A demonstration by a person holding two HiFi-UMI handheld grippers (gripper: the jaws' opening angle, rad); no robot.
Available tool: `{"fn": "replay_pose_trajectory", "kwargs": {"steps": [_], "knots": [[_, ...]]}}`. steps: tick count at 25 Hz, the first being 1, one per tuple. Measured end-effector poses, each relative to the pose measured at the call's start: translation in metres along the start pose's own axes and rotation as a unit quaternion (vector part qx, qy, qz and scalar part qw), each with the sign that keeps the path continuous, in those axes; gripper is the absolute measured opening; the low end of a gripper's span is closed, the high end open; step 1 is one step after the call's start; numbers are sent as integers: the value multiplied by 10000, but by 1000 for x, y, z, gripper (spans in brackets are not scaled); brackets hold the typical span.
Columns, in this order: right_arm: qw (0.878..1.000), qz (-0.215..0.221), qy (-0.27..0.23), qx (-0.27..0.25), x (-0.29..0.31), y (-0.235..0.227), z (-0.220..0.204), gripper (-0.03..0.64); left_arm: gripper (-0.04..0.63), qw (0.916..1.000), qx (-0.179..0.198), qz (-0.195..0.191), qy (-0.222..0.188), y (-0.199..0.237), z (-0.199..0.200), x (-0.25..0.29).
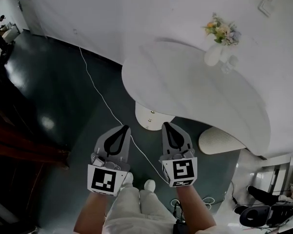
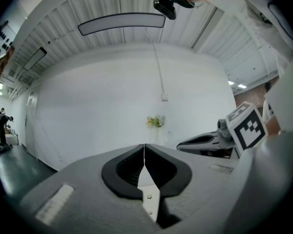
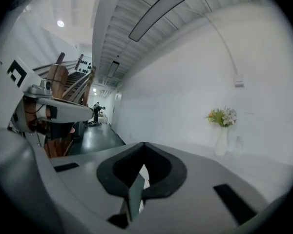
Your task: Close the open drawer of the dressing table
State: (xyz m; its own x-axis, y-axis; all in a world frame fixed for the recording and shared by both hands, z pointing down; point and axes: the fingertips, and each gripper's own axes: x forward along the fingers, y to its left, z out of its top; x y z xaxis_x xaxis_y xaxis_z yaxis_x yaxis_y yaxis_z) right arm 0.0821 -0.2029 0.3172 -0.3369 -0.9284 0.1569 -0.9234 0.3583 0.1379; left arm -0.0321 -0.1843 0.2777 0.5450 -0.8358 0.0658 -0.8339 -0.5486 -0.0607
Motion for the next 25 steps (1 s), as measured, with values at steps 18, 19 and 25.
{"fn": "replay_pose_trajectory", "kwargs": {"steps": [18,19,25], "knots": [[9957,-813,-446,-79,-77,-66,107,-2,17,9960,430,-99,-778,-3,103,1],[9948,-877,-495,-142,-82,-70,113,-2,17,9952,470,-101,-852,-3,108,0],[9889,-1214,-786,-348,-111,-99,144,-2,17,9916,607,-40,-1138,-3,138,1]]}}
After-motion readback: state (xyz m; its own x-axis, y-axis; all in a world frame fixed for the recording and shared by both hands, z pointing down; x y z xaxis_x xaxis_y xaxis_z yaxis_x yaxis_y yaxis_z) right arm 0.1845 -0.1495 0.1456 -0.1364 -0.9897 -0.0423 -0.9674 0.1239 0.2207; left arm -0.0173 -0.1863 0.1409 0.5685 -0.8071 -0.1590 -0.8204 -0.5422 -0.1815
